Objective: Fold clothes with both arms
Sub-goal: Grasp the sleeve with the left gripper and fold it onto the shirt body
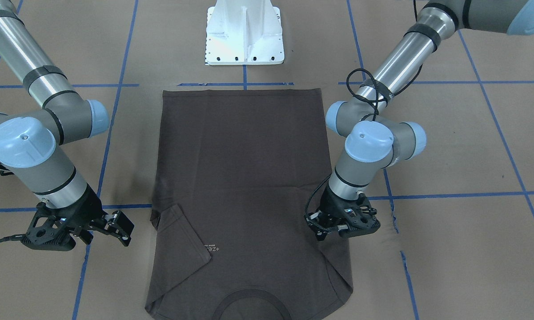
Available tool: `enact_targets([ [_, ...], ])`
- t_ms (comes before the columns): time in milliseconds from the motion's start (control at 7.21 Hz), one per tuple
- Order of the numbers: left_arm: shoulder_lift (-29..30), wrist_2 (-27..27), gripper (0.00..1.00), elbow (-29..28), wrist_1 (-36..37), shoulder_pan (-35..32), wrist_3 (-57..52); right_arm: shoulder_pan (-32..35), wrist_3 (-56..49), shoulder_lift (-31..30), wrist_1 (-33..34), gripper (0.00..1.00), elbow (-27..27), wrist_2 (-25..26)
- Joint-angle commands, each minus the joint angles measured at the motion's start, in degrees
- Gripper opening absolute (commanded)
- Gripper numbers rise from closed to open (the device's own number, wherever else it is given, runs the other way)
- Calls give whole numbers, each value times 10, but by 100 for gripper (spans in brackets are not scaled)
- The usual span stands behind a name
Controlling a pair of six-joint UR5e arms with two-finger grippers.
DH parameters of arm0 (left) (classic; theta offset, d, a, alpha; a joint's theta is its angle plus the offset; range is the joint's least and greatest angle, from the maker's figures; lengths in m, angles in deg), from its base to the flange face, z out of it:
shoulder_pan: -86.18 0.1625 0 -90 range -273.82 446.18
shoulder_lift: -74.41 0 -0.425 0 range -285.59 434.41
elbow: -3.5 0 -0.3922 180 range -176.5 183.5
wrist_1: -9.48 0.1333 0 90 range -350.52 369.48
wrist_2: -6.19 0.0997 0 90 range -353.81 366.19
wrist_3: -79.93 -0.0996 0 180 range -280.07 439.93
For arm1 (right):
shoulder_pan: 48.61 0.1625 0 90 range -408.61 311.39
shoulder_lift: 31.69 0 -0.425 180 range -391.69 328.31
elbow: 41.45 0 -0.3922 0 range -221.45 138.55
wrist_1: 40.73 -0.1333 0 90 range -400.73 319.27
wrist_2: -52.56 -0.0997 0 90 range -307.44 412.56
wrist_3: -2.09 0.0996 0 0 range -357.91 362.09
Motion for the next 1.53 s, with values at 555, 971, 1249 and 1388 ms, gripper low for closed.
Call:
enact_targets([
  [555,22,41,0,-35,-8,1,6,-4,1,3,0,100,0,1],
  [971,9,41,49,-29,-30,2,7,-7,3,-1,-1,100,-9,-1],
  [1249,-54,29,49,83,-21,0,10,-33,48,-13,6,100,-81,-3],
  [1388,-97,14,49,144,-21,3,35,-65,127,-45,10,100,-145,2],
])
